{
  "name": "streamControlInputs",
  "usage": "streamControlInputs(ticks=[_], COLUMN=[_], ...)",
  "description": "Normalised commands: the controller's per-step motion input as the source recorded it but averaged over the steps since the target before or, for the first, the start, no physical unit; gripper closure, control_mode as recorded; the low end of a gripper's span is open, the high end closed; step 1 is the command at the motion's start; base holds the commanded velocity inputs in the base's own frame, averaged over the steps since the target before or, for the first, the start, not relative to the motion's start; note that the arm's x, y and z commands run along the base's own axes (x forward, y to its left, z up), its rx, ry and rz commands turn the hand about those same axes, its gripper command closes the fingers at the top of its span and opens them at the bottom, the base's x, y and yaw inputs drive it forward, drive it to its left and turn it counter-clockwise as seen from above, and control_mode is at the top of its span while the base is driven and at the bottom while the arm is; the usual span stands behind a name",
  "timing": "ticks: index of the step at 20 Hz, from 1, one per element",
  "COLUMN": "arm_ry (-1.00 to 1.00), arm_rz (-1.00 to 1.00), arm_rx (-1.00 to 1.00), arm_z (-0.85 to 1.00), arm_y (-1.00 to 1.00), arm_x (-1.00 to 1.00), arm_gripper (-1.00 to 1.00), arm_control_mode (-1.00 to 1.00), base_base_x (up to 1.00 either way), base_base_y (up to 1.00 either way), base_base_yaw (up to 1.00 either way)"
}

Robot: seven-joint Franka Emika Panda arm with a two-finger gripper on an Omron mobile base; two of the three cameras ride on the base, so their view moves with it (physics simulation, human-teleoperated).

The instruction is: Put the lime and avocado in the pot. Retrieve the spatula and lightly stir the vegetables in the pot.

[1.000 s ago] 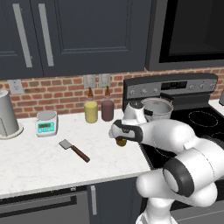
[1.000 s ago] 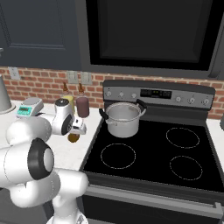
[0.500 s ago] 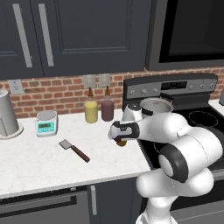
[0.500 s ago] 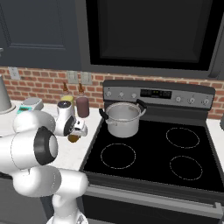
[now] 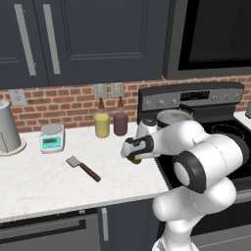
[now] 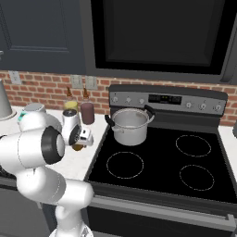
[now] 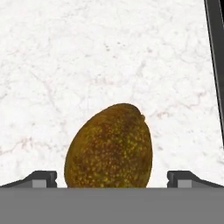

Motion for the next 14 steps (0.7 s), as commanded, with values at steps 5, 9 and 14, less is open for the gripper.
streamControlInputs(ticks=[5, 9, 14], arm_ry=[0.00, 0.00, 0.00], arm_rz=[0.00, 0.00, 0.00], arm_rx=[0.00, 0.00, 0.00], arm_z=[-0.23, -0.23, -0.10], arm_y=[0.00, 0.01, 0.00], arm_x=[0.20, 0.13, 0.00], arm_gripper=[-1.00, 1.00, 1.00], arm_control_mode=[-1.00, -1.00, -1.00], base_base_x=[0.00, 0.00, 0.00], base_base_y=[0.00, 0.00, 0.00], base_base_yaw=[0.00, 0.00, 0.00])
